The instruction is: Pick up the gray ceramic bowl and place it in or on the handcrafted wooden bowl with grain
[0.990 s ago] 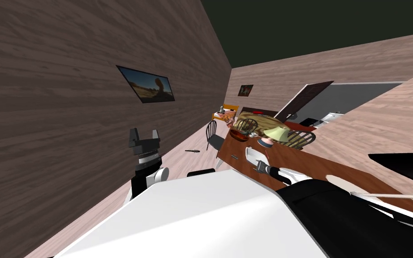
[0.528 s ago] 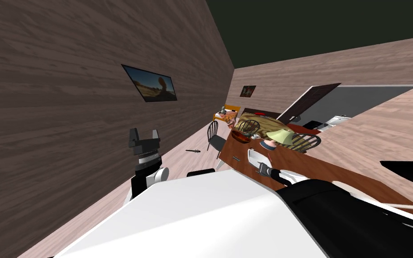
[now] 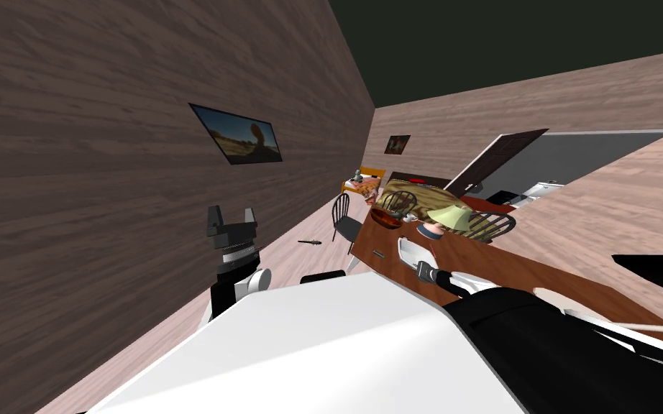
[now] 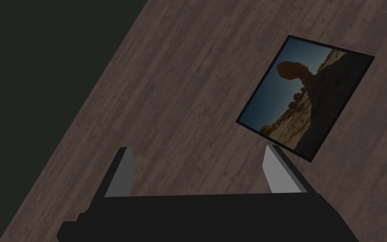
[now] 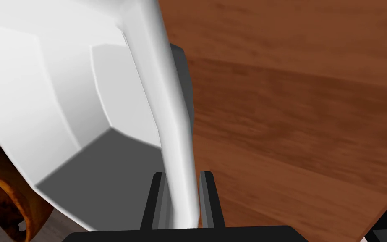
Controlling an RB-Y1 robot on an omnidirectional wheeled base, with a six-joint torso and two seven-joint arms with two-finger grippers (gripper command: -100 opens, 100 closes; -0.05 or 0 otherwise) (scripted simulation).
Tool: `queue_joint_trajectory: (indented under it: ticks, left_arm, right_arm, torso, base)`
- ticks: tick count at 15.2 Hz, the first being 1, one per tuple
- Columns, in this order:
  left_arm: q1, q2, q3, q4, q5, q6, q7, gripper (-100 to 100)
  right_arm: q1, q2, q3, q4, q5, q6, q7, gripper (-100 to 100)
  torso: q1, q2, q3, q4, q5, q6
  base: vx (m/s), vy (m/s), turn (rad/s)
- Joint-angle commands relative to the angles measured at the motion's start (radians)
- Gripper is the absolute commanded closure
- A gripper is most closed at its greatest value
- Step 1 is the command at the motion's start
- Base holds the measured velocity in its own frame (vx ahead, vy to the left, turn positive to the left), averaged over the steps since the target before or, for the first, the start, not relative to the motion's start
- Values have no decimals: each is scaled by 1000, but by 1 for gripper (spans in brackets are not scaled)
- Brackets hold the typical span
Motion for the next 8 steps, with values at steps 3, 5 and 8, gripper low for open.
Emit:
queue_joint_trajectory:
  ticks: [3,5,8]
  left_arm:
    - [0,0,0,0,0,0,0,0]
    - [0,0,0,0,0,0,0,0]
    - [0,0,0,0,0,0,0,0]
  right_arm:
    - [23,-17,7,-5,-15,-1,-16,100]
    - [37,-30,13,-7,-25,-3,-29,100]
    - [61,-56,22,-9,-43,-10,-52,100]
  torso:
    - [3,-4,-2,0,0,-2]
    - [9,-11,-6,-1,1,-4]
    - [12,-17,-9,-2,1,-7]
  base:
    - [77,85,30]
    - [154,137,47]
    - [179,151,62]
